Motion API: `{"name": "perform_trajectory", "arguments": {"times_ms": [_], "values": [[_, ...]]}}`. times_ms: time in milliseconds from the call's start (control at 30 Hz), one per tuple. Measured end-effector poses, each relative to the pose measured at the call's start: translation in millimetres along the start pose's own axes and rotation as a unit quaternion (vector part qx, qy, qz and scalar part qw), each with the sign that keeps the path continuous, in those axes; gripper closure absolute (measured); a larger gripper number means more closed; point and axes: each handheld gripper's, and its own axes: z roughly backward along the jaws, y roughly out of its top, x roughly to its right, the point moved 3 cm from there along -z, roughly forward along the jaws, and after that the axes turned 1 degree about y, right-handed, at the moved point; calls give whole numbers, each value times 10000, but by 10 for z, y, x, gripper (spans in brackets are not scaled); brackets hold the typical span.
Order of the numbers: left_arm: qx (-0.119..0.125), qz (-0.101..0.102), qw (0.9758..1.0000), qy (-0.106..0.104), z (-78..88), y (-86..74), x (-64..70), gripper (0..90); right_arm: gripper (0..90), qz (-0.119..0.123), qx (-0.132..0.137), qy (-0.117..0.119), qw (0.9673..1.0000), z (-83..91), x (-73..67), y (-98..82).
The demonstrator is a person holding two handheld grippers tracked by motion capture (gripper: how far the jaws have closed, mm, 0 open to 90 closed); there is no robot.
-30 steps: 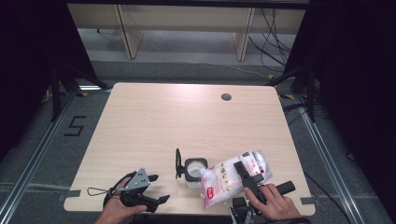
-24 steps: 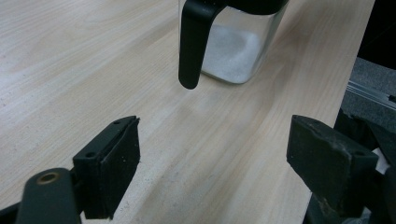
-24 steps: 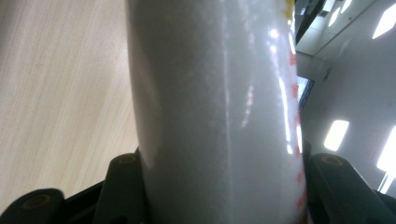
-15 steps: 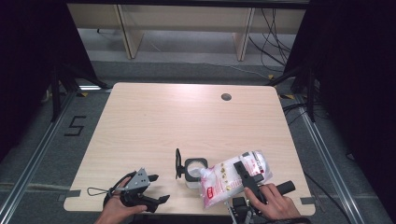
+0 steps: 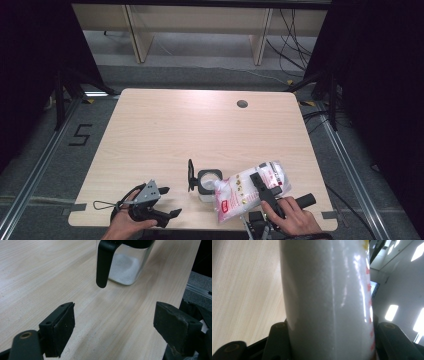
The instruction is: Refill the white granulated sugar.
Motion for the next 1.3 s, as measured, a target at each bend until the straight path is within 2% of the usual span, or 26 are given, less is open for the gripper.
{"name": "perform_trajectory", "arguments": {"times_ms": [33,200,300,400,533,567,633,767,800,833,933,967,1000,1033,1100,1133,1167,1233,1300], "values": [[-31,-96,9999,17,3,0,-11,168,512,-16,-6,-1,10000,2,-1,2],[-62,-163,9998,-8,9,3,-18,168,513,-17,-1,10,10000,3,-1,4],[-14,-75,10000,26,-2,-1,-11,168,513,-57,-1,4,10000,1,-2,5],[-16,-168,9999,-4,0,3,-18,168,513,-33,3,2,10000,0,-4,4],[-49,-52,10000,10,2,-2,-10,168,513,-39,9,4,10000,0,-4,4],[3,-14,10000,10,-3,-1,-3,168,514,-39,14,1,10000,-1,-4,4],[-45,-166,9999,-19,6,3,-18,168,514,-92,11,-2,10000,-4,-9,6],[34,-92,9999,-21,-5,5,-5,168,514,-48,25,8,10000,-4,-7,4],[-33,-178,9998,-5,3,3,-19,168,514,-83,16,-1,10000,-4,-8,6],[-15,-109,9999,19,1,1,-12,168,514,-37,47,19,10000,-9,-6,8],[-8,-95,10000,28,1,0,-10,168,514,25,63,-10,10000,-8,6,11],[-16,-120,9999,4,-2,1,-14,168,514,-82,37,24,10000,-7,-12,8],[49,17,10000,-12,-11,1,6,168,514,-234,-13,10,9997,-2,-29,8],[49,17,10000,-12,-11,1,6,168,514,-234,-13,10,9997,-2,-29,8],[37,10,10000,-12,-10,1,5,168,514,115,109,-28,9999,-14,25,16],[37,10,10000,-12,-10,1,5,168,514,115,109,-28,9999,-14,25,16],[46,13,10000,-9,-12,1,5,168,514,-23,65,1,10000,-11,2,12],[40,15,10000,-15,-11,1,5,168,514,41,84,-24,10000,-11,18,15],[48,17,10000,-12,-14,0,6,168,515,-24,64,4,10000,-11,5,13]]}}
